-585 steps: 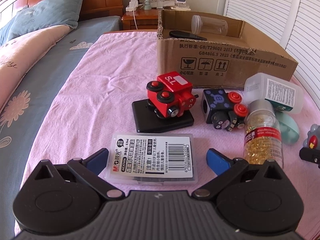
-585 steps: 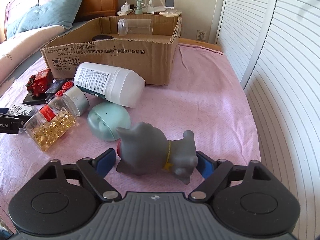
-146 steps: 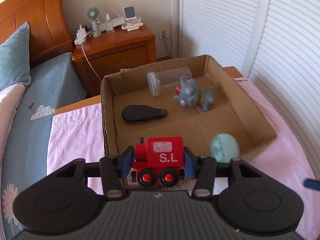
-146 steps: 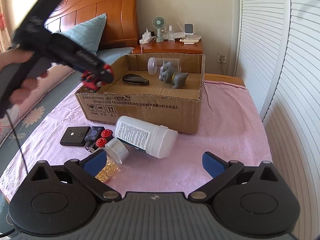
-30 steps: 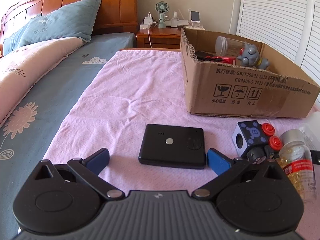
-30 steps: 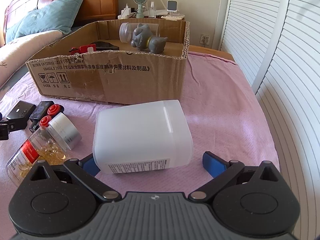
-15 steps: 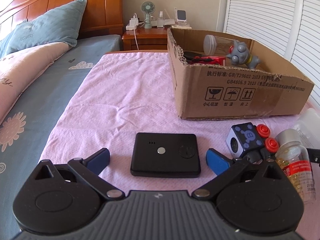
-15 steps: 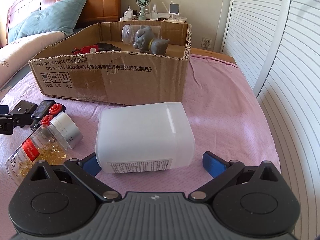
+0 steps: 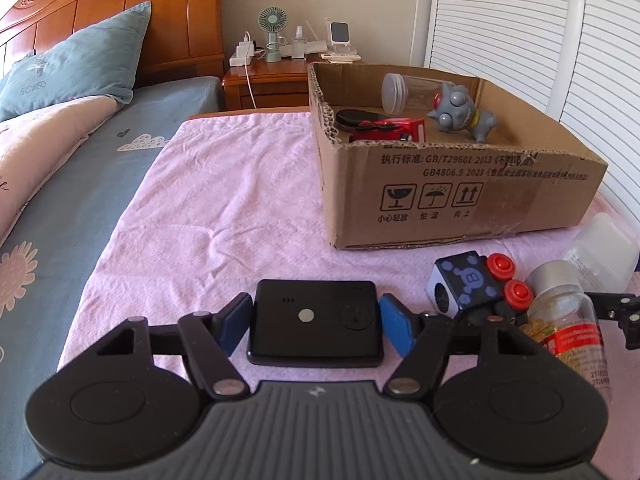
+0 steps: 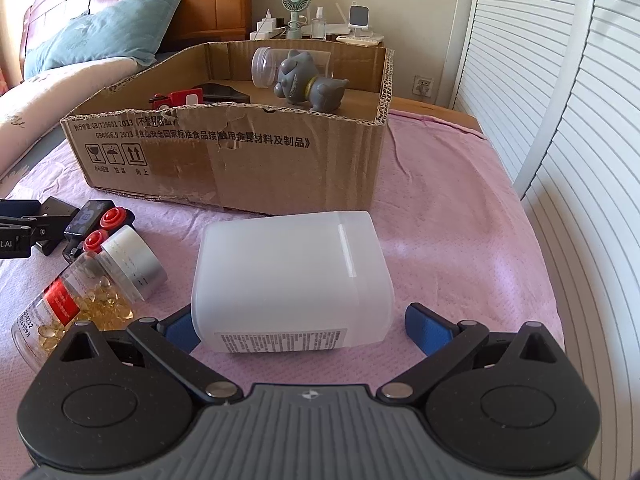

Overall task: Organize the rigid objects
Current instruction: 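Close the left tool on the black power bank while the right grasps the white bottle, then lift the power bank with the left tool while the right lifts the white bottle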

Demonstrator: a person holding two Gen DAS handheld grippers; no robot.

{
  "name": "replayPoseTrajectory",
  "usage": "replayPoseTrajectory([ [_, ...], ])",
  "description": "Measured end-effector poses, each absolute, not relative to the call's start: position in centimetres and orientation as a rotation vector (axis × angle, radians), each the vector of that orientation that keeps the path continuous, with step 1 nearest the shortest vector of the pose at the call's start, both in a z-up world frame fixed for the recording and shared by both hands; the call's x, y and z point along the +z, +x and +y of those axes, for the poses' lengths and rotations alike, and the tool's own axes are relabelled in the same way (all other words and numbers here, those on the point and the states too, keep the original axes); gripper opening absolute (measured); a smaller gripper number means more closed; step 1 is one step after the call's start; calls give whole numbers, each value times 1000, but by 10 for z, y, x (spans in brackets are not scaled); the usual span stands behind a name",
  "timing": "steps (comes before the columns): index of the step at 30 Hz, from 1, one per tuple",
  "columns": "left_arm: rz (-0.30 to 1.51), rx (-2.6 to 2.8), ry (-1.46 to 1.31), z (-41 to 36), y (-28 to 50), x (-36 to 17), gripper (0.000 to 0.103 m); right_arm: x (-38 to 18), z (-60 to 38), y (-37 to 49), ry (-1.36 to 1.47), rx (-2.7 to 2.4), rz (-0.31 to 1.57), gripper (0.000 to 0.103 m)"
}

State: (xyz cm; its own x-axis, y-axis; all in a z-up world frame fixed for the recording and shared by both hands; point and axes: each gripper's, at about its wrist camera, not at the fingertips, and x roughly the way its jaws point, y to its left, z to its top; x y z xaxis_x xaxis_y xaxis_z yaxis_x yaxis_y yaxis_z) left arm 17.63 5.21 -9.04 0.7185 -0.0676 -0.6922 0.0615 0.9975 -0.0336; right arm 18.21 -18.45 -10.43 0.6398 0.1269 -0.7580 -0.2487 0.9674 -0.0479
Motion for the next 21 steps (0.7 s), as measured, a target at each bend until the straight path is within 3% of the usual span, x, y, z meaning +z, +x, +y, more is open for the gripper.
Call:
replayPoseTrajectory([
  [13,797,-41,-11,49,178,-88,70,-92,-164,203,-233,236,901,103],
  [18,827,-92,2,54,184,-86,69,-91,-158,207,-289,242,935,88],
  [21,853,-129,5,58,187,-84,69,-88,-160,206,-291,253,932,86],
])
